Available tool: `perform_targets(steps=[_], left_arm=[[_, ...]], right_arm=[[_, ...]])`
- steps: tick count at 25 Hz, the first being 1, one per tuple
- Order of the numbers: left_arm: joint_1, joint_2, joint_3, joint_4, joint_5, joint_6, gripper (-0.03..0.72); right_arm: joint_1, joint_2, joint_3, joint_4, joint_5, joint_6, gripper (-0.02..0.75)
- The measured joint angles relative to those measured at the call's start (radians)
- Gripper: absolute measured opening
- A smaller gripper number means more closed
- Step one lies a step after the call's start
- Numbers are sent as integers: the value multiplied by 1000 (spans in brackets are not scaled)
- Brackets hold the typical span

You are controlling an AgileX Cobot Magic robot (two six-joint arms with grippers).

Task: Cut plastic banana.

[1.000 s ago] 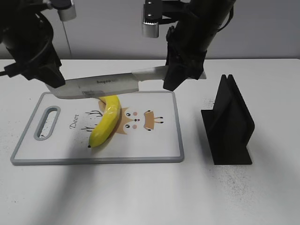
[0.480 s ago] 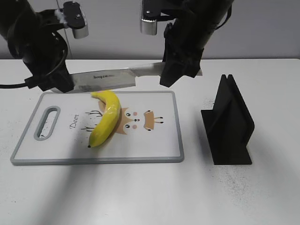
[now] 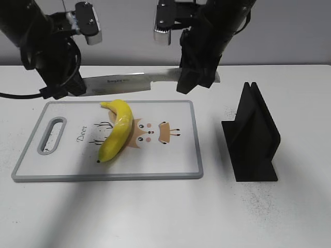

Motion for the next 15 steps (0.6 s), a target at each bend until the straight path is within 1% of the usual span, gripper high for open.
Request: perform_targets(steps=[12,15], left_arm=[[0,250,-2,14,-135,19,16],[-2,263,-13,14,-129,23,16]], right_arm=[[1,226,-1,-60,-54,36,165],[0,236,-13,-66,-50,39,165]])
